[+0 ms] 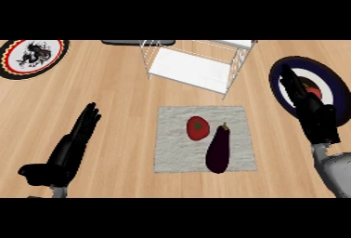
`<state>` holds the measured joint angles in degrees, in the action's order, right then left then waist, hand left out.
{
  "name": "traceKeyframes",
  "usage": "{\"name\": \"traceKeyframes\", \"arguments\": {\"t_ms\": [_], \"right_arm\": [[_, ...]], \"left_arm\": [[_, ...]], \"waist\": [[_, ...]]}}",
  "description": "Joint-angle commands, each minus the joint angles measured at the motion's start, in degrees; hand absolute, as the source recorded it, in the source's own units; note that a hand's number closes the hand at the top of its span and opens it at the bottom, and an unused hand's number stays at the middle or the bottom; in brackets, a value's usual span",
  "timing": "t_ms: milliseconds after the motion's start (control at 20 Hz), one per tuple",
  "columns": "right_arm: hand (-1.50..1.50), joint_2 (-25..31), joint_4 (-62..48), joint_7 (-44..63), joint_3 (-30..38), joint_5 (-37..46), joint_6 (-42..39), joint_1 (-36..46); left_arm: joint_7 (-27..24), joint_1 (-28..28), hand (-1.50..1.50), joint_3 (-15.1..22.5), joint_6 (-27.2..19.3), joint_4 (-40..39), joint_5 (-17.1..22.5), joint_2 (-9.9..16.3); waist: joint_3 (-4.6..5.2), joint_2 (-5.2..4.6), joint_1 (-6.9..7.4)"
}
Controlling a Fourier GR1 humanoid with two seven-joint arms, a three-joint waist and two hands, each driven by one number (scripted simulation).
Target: Pick the tomato from the placemat and place it in the tiered shelf
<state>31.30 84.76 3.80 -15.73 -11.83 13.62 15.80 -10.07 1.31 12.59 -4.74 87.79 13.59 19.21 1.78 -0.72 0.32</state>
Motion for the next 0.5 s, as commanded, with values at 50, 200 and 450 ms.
{"name": "traceKeyframes", "arguments": {"t_ms": [50,200,450], "right_arm": [[1.5,-0.11,-1.53,-2.81,3.58,0.66,-0.03,1.88],[1.5,1.64,3.54,-6.0,7.86,-0.13,2.14,2.14],[1.5,0.33,-4.05,5.0,5.37,4.61,8.06,-4.05]], "left_arm": [[7.3,-1.58,0.0,-4.25,0.45,-3.36,4.17,0.76],[12.97,1.13,0.0,-5.84,-3.6,-8.81,3.93,1.16],[21.16,0.22,0.0,-4.03,-4.19,-7.93,4.96,0.34]], "waist": [[-1.79,0.59,-0.21],[-1.8,0.7,-1.02],[-1.81,0.68,-0.65]]}}
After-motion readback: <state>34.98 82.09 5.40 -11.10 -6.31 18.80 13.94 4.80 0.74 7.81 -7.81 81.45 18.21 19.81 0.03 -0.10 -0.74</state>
